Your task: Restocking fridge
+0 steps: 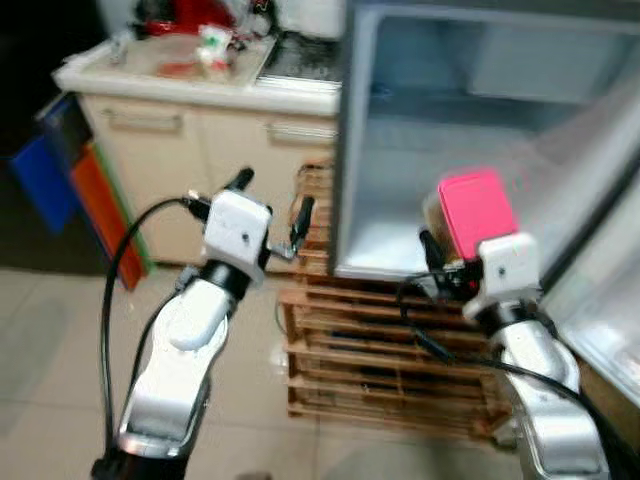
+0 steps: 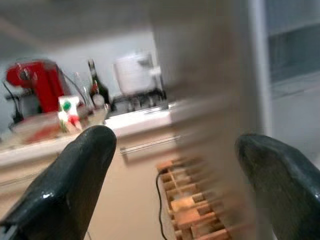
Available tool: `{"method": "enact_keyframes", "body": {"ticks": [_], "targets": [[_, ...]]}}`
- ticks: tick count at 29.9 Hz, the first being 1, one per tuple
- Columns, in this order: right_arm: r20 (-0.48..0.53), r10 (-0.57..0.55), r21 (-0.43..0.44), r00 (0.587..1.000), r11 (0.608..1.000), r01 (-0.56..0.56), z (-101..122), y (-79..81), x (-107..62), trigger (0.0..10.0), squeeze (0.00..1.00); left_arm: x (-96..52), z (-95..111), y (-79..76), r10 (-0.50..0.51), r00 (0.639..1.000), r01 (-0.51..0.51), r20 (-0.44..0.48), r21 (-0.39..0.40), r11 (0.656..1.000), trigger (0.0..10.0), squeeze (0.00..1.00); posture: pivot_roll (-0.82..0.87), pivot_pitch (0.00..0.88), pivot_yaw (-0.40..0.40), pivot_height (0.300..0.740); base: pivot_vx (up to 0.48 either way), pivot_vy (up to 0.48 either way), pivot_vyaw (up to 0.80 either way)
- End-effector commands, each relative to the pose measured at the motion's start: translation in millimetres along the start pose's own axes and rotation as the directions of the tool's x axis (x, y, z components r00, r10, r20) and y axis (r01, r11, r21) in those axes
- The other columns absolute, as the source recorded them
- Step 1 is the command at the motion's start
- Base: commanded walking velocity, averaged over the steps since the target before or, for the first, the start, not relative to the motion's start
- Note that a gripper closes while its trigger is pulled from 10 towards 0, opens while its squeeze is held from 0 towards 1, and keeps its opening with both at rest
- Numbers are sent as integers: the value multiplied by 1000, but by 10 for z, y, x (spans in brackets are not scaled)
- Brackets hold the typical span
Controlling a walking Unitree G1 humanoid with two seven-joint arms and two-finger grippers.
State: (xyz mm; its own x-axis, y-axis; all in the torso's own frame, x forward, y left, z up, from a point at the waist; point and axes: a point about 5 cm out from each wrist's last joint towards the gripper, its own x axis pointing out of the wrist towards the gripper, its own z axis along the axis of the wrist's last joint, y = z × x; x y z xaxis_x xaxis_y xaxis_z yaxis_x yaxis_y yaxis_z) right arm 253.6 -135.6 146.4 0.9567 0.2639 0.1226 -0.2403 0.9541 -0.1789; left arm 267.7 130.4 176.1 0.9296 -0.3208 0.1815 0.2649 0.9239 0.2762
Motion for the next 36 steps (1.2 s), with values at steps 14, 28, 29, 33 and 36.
{"method": "enact_keyframes", "body": {"ticks": [14,28,29,33,36], "targets": [[22,0,-9,1000,1000,1,64,23,715,0,0,29,53,-45,-46,999,46,-6,-9,999,10000,0,69,16,13,740,0,0,0],[69,-88,-99,994,991,95,352,-8,1481,0,0,-378,-7,37,-67,989,66,-130,-10,998,10000,0,219,128,57,740,0,0,0],[72,-105,-104,992,988,113,394,-33,1524,0,0,-415,0,46,-65,988,64,-137,-11,998,10000,0,229,138,58,740,0,0,0],[108,-117,-116,987,985,129,590,-39,1649,0,0,-523,4,20,-71,984,69,-166,-17,997,10000,0,238,156,59,740,0,0,0],[146,-121,-120,982,983,139,748,-33,1722,0,0,-579,5,-9,-78,980,74,-181,-29,997,10000,0,240,163,58,740,0,0,0]]}}
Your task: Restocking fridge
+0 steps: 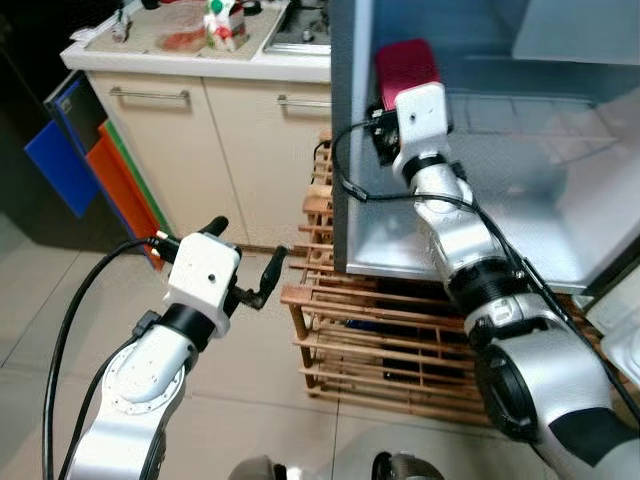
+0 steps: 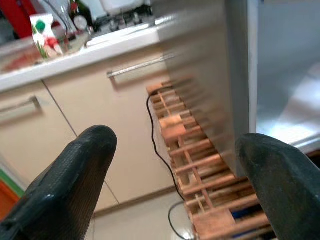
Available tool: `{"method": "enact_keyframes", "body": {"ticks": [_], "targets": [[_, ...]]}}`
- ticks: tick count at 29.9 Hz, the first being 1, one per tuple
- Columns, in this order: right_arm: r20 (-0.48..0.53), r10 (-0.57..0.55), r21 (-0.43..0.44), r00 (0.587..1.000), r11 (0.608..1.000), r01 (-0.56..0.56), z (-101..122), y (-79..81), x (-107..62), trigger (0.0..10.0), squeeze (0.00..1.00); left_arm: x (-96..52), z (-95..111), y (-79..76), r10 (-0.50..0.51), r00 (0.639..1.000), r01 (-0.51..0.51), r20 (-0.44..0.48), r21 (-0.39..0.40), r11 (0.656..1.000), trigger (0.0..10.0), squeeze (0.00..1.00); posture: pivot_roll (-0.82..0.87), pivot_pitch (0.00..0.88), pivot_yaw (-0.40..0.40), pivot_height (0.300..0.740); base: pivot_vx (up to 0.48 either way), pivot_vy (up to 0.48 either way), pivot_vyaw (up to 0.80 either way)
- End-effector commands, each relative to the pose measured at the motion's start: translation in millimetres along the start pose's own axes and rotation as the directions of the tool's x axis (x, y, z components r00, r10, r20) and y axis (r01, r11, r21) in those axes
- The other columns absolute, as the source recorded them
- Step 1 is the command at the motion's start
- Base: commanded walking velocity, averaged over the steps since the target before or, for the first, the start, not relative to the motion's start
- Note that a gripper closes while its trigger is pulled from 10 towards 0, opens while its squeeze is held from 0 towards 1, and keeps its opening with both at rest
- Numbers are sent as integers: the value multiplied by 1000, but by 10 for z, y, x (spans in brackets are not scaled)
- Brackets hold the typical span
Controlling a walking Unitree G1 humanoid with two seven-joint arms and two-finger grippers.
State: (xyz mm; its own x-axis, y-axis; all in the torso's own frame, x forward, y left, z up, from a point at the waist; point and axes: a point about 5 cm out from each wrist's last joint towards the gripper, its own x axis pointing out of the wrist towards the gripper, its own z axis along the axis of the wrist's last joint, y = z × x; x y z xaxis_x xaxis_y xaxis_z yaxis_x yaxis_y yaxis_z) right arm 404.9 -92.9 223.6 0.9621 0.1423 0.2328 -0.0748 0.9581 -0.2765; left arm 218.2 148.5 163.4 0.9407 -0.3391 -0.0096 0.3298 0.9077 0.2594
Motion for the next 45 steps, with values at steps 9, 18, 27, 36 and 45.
{"method": "enact_keyframes", "body": {"ticks": [9,18,27,36,45], "targets": [[55,-19,-11,998,1000,20,392,-34,234,863,0,-57,44,-70,-22,1000,22,-16,-23,1000,10000,0,247,171,51,740,0,0,0],[17,-95,-48,995,994,96,423,-238,288,10000,1000,-78,46,-117,-22,999,20,-28,-40,999,10000,0,254,168,44,740,0,0,0],[-1,-91,-42,996,995,91,438,-289,305,10000,1000,-51,50,-135,-17,999,15,-30,-56,998,10000,0,245,165,42,740,0,0,0],[-9,-74,-12,997,997,74,483,-293,327,10000,1000,-39,47,-136,-14,999,12,-34,-67,998,10000,0,237,163,43,740,0,0,0],[-146,-138,82,980,985,151,238,-435,268,10000,1000,-23,36,-138,-16,999,13,-39,-74,997,10000,0,227,162,47,740,0,0,0]]}}
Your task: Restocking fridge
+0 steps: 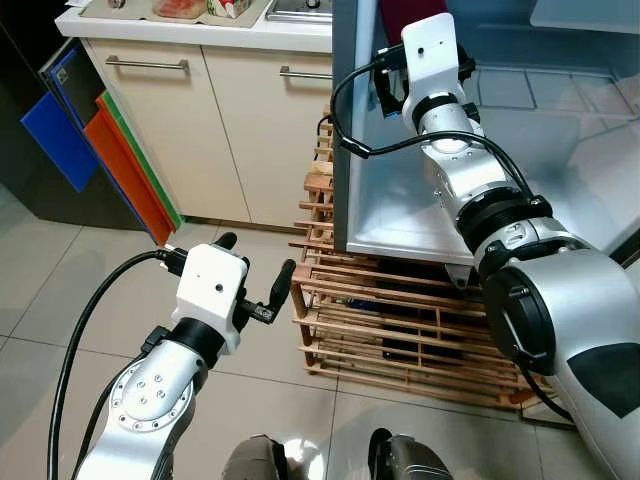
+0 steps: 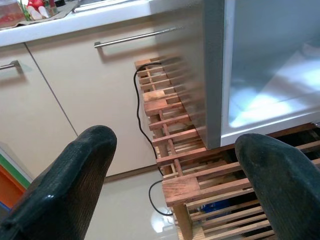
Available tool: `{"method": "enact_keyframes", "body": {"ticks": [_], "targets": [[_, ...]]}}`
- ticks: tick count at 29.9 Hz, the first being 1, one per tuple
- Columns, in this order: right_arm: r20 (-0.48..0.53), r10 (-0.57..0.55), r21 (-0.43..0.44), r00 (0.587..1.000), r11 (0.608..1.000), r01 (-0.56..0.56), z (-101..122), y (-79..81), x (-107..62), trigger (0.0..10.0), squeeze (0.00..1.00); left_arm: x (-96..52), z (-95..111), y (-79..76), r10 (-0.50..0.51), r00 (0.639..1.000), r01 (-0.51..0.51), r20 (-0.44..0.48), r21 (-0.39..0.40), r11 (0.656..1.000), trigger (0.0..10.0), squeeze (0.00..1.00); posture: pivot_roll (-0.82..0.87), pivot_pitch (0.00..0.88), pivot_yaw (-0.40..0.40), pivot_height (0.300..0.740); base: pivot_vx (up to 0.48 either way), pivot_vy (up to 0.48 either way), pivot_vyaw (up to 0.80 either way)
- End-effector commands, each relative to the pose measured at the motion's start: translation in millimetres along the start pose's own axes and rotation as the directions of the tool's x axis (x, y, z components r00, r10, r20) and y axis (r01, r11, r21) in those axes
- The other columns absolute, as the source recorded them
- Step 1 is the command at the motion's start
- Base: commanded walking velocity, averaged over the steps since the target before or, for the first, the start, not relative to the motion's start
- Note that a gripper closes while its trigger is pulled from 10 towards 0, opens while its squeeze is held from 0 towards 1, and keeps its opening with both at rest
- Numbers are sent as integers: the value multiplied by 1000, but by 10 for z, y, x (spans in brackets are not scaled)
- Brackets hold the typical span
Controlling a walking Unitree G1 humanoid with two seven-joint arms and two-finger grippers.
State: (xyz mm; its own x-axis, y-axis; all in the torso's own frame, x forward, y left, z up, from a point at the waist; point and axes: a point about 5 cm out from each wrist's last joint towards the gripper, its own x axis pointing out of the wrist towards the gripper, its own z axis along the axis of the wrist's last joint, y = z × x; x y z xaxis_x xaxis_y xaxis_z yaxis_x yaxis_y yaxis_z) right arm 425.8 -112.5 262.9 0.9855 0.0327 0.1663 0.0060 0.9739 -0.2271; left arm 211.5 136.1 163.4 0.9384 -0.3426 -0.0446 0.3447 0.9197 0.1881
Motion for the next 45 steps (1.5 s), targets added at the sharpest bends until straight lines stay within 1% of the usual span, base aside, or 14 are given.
{"method": "enact_keyframes", "body": {"ticks": [1,3,10,14,15,18,26,27,29,33,36,38,40,45], "targets": [[-63,-57,73,996,995,62,-43,-137,13,10000,1000,1,1,-4,-2,1000,2,-6,-2,1000,10000,0,228,160,46,740,0,0,0],[-78,-69,83,995,994,75,-70,-163,9,10000,1000,4,2,-5,-2,1000,2,-7,-3,1000,10000,0,228,161,46,740,0,0,0],[-71,-76,82,995,993,82,-48,-181,15,10000,1000,6,-3,-9,-4,1000,4,-9,-8,1000,10000,0,224,161,47,740,0,0,0],[-53,-92,38,994,995,94,-12,-195,21,10000,1000,18,-5,-10,-5,1000,5,-8,-8,1000,10000,0,223,162,45,740,0,0,0],[-41,-91,33,995,995,93,16,-192,27,10000,0,21,-4,-10,-3,1000,3,-7,-8,1000,10000,0,222,161,44,740,0,0,0],[-18,-82,25,996,996,83,77,-161,38,10000,0,43,-7,-12,0,1000,0,-4,-10,1000,10000,0,217,156,40,740,0,0,0],[-17,-92,45,996,995,93,75,-150,35,10000,0,63,-4,-12,3,1000,-3,1,-10,1000,10000,0,215,149,36,740,0,0,0],[-21,-93,56,995,994,94,67,-151,34,10000,1000,64,-7,-10,3,1000,-3,1,-10,1000,10000,0,214,148,35,740,0,0,0],[-31,-88,61,996,994,90,37,-145,27,10000,1000,69,-31,-7,3,1000,-3,-9,-12,1000,10000,0,214,147,34,740,0,0,0],[-35,-81,61,996,995,83,14,-128,21,10000,1000,83,-74,-54,-57,998,57,-8,-1,998,10000,0,213,145,33,740,0,0,0],[-31,-74,57,997,995,76,15,-120,19,10000,1000,97,-142,-54,-81,996,80,23,35,996,10000,0,208,143,30,740,0,0,0],[-31,-73,58,997,995,75,10,-123,18,10000,1000,106,-144,-59,-89,995,88,54,28,996,10000,0,191,139,25,740,0,0,0],[-29,-71,59,997,996,73,6,-129,17,10000,1000,116,-117,-100,-111,990,110,90,20,994,10000,0,184,139,22,740,0,0,0],[-25,-63,63,998,996,65,9,-126,16,10000,1000,139,-117,-138,-125,987,122,103,30,992,10000,0,179,138,17,740,0,0,0]]}}
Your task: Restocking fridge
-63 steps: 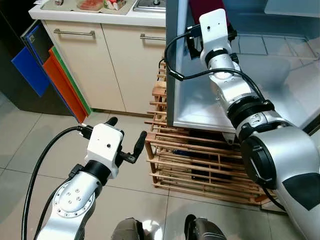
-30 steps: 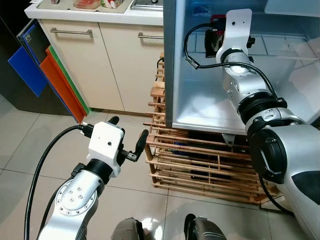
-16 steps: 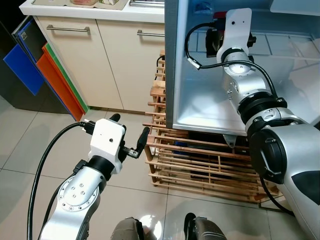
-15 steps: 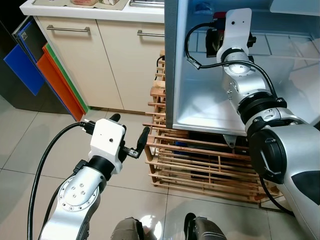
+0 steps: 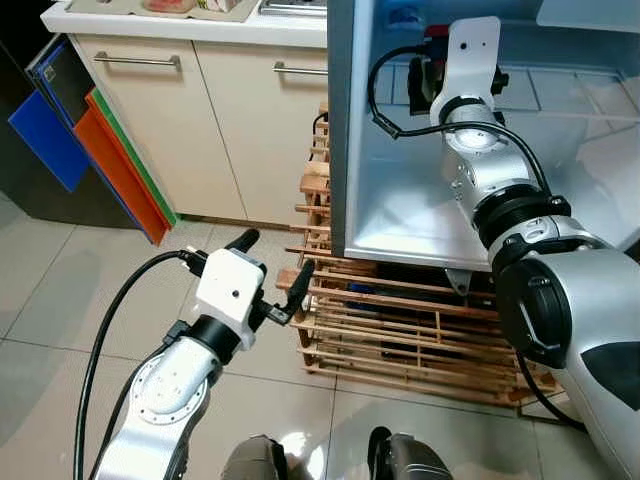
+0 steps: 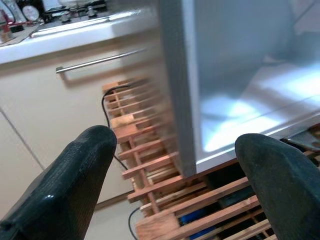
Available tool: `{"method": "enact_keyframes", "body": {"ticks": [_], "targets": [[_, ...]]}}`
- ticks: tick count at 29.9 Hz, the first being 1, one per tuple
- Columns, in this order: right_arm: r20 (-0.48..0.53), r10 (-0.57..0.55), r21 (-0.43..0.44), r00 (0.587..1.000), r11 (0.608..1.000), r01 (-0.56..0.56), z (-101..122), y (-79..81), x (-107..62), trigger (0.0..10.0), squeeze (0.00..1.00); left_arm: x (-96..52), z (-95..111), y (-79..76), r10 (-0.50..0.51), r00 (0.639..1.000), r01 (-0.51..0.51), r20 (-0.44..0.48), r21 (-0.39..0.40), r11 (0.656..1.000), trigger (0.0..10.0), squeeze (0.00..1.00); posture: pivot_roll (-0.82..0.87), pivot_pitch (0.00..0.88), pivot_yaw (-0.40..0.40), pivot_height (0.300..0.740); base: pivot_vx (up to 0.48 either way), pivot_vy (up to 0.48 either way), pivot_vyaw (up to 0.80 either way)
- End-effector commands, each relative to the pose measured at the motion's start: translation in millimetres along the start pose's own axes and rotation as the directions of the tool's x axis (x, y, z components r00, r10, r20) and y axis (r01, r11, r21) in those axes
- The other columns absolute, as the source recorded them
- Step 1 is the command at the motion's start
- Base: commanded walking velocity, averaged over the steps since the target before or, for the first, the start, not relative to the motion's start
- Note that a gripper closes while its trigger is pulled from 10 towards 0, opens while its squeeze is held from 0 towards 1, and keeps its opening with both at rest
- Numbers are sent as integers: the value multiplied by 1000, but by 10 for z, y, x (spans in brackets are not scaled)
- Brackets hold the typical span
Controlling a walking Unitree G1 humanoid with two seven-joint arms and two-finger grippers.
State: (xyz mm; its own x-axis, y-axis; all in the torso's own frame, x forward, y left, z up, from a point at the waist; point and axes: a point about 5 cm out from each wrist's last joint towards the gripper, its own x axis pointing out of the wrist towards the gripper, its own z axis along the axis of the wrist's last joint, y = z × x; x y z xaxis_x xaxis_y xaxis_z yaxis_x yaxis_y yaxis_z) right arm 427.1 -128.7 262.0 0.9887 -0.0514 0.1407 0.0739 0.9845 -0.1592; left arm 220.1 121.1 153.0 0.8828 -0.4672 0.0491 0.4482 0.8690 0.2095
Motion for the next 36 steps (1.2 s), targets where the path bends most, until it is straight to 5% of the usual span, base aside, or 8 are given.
{"method": "enact_keyframes", "body": {"ticks": [1,11,12,36], "targets": [[22,16,7,1000,1000,-16,62,39,6,10000,1000,2,-47,-9,-7,1000,7,-12,2,1000,10000,0,178,139,16,740,0,0,0],[-17,53,83,998,995,-51,30,165,-12,10000,1000,23,-101,1,13,1000,-13,-9,-15,1000,10000,0,169,133,5,740,0,0,0],[-13,52,82,999,995,-51,37,171,-13,10000,0,25,-100,-2,12,1000,-12,-6,-18,1000,10000,0,167,132,5,740,0,0,0],[-14,110,53,994,993,-109,-231,346,-202,10000,0,159,-145,-4,27,1000,-27,10,-41,999,10000,0,116,100,-19,740,0,0,0]]}}
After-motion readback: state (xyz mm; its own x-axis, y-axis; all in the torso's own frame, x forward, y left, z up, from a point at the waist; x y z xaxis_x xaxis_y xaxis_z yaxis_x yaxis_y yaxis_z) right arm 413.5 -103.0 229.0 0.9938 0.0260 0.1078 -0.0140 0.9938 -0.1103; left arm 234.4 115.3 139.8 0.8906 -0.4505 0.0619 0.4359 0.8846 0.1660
